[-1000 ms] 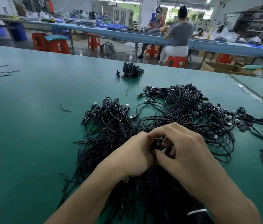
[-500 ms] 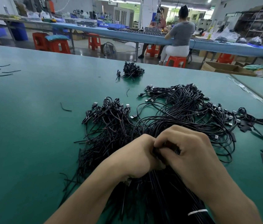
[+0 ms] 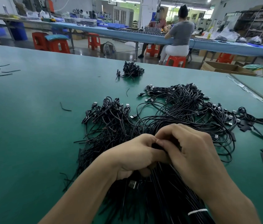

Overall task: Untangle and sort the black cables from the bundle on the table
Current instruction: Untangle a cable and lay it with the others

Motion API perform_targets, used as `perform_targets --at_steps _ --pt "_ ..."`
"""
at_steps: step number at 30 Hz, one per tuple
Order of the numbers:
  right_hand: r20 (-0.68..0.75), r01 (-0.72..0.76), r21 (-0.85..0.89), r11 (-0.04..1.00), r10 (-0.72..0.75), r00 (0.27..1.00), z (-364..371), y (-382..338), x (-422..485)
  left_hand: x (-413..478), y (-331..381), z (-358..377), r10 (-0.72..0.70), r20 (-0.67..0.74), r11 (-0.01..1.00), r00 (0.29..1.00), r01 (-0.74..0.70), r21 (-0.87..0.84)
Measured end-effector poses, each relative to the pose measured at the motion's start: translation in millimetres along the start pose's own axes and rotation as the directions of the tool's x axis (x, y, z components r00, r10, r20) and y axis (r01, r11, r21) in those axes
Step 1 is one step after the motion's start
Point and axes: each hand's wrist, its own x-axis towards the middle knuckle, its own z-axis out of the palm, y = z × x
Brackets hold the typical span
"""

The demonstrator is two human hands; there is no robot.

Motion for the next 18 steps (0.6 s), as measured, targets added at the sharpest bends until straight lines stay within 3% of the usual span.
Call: perform_targets --at_steps 3,7,11,14,18 --pt "-0.061 -0.028 0.000 1.000 0.028 0.998 2 2 0 2 5 4 -0.019 -0.018 0.977 1.000 0.014 -0.215" --pt "-0.232 -0.087 0.132 0.987 0.116 0.966 4 1 0 2 15 6 0.008 -0.029 0.860 1.000 -0.021 -0.511" --pt "-0.366 -0.123 0.410 0.904 0.287 0.885 11 -11 4 3 17 11 0.176 -0.238 0.799 0.955 -0.280 -0.532" --pt "-0.317 -0.122 0.719 0.684 0.479 0.819 12 -22 7 3 17 15 0.334 -0.320 0.783 0.887 -0.450 -0.429" --pt "-0.054 -0.108 0.964 0.241 0.580 0.813 9 -29 11 5 17 15 0.494 -0.439 0.806 0.751 -0.584 -0.093"
